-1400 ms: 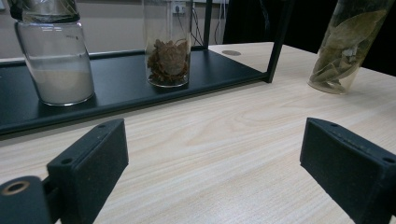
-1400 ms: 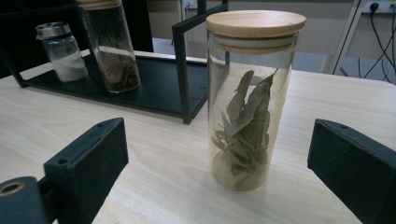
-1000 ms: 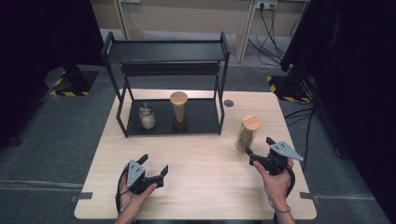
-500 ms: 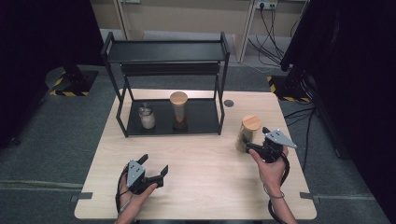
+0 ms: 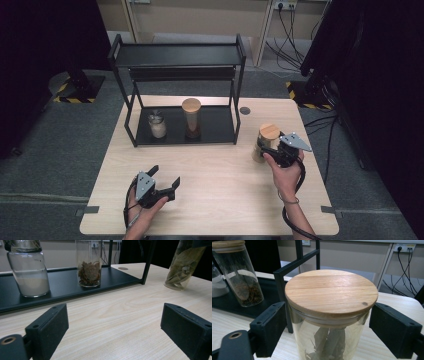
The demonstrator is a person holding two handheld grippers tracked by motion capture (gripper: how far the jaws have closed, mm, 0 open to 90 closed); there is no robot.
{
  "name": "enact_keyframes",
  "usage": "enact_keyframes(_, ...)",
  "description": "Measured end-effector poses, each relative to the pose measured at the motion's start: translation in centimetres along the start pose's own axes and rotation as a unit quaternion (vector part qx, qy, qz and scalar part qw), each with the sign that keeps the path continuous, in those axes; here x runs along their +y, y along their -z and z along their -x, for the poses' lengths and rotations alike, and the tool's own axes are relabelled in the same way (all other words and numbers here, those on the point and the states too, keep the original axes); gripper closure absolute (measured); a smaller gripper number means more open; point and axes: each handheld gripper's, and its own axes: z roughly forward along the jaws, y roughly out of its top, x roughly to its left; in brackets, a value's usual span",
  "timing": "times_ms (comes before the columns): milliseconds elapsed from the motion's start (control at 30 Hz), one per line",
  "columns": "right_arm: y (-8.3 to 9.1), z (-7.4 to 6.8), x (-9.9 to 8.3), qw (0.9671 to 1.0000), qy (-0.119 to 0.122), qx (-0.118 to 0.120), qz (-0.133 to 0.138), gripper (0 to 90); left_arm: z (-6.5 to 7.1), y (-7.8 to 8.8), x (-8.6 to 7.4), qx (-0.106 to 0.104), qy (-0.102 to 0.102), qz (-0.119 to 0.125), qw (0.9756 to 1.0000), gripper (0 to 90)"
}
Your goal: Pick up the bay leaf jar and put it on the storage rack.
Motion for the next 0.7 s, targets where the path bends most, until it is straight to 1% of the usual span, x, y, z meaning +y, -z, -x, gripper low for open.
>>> enact_keyframes(200,-0.34,0.05,-0.09,1.0000,0.001,0.000,0.001,19.4,0.00,0.00,0.00,0.000,0.000,0.000,1.0000,7.1)
enact_keyframes(367,-0.69,0.12,-0.47,0.9999,-0.012,0.004,-0.002,21.5,0.00,0.02,-0.01,0.000,0.000,0.001,1.0000,7.1)
enact_keyframes(467,-0.84,0.09,-0.65,0.9999,-0.012,0.005,-0.002,24.1,0.00,0.03,-0.01,-0.001,-0.001,0.001,1.0000,7.1)
enact_keyframes(700,-0.85,0.06,-0.60,0.9999,-0.009,0.005,-0.002,24.6,0.01,0.02,0.00,-0.001,-0.001,0.000,1.0000,7.1)
